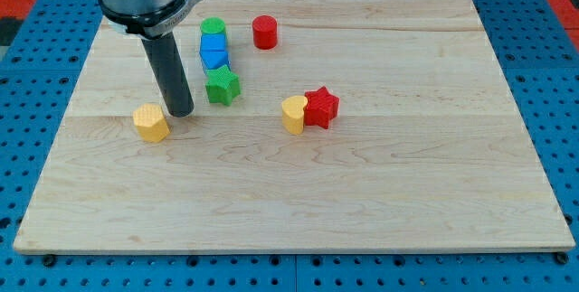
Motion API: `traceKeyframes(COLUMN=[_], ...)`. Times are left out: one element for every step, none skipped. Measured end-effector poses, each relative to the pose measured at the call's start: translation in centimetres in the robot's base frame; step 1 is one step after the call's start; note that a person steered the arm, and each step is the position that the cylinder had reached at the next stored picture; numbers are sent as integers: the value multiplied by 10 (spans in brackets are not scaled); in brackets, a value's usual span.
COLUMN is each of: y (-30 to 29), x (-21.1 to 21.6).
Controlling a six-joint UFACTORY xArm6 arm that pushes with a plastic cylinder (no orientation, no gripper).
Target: Push the yellow hexagon slightly left
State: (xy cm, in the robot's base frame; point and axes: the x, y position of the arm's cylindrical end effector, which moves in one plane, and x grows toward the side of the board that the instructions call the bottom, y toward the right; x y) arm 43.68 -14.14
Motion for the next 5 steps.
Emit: traceKeyframes(y=[0, 0, 0, 0, 10], x=[0, 0, 3, 14, 14])
